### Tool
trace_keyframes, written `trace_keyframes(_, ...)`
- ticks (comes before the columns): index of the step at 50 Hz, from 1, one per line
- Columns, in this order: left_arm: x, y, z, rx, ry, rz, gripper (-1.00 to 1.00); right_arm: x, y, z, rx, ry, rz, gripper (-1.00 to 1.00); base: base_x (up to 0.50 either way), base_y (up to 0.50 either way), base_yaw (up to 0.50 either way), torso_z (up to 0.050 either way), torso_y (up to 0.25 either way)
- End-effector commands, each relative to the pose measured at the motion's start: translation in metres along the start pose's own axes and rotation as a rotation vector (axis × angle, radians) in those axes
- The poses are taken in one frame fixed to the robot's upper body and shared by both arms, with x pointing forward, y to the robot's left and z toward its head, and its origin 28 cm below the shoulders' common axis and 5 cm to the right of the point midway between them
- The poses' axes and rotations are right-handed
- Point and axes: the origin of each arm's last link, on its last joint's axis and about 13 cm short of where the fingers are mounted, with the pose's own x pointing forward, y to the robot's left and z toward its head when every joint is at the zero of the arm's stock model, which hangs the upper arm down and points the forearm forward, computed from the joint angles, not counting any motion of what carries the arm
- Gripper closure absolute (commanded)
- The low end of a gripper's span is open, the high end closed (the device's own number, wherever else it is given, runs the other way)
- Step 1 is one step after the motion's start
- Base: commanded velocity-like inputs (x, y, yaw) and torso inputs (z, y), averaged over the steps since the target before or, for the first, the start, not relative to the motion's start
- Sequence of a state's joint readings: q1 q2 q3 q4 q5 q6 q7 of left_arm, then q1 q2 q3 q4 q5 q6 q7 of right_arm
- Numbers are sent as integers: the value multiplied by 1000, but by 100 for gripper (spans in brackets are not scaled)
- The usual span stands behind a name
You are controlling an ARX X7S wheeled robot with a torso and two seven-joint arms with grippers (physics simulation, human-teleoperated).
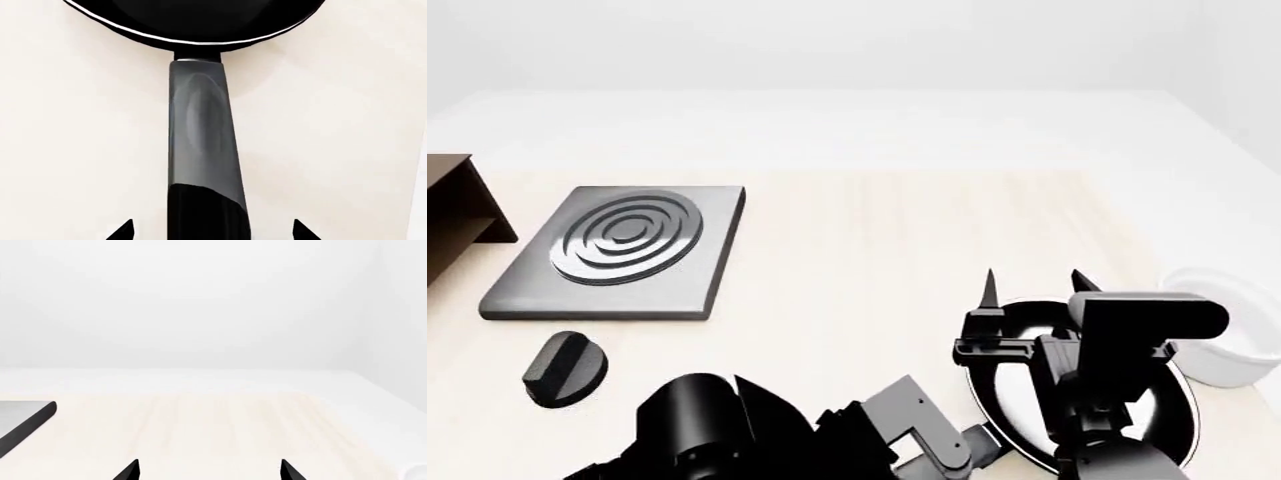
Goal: Put the frying pan on top of the cabinet.
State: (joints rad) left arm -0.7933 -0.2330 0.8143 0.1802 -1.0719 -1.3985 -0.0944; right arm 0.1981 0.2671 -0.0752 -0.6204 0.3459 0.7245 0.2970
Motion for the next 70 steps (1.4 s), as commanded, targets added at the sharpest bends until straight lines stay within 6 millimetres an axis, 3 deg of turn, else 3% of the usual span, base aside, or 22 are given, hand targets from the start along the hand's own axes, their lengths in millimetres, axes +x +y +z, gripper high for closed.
trace_keyframes(1,10,-1,0,-18,58,-42,100,-1,0,0,4,-4,5,-100,0,0,0,0,0)
trace_keyframes(11,9,2,1,-40,56,-21,100,-1,1,0,4,-5,11,-100,0,0,0,0,0)
trace_keyframes(19,5,10,4,-102,55,106,100,-1,1,1,4,-7,10,-100,1,0,0,0,0)
trace_keyframes(27,-30,29,14,-185,-110,355,100,-2,0,2,7,-11,6,-100,0,0,0,0,0)
trace_keyframes(31,-49,37,14,-225,-185,379,100,-2,0,2,7,-13,7,-100,0,0,0,0,0)
trace_keyframes(46,-81,86,7,-408,-307,561,100,-3,0,4,3,-18,4,-100,0,0,0,0,1)
trace_keyframes(56,-131,114,42,-501,-448,694,100,-2,1,4,1,-18,6,-100,0,0,0,0,3)
trace_keyframes(60,-175,129,73,-566,-502,750,100,-1,0,4,-2,-15,6,-100,0,0,0,0,3)
trace_keyframes(70,-234,158,101,-714,-567,888,100,0,2,4,1,-14,15,-100,0,0,0,0,2)
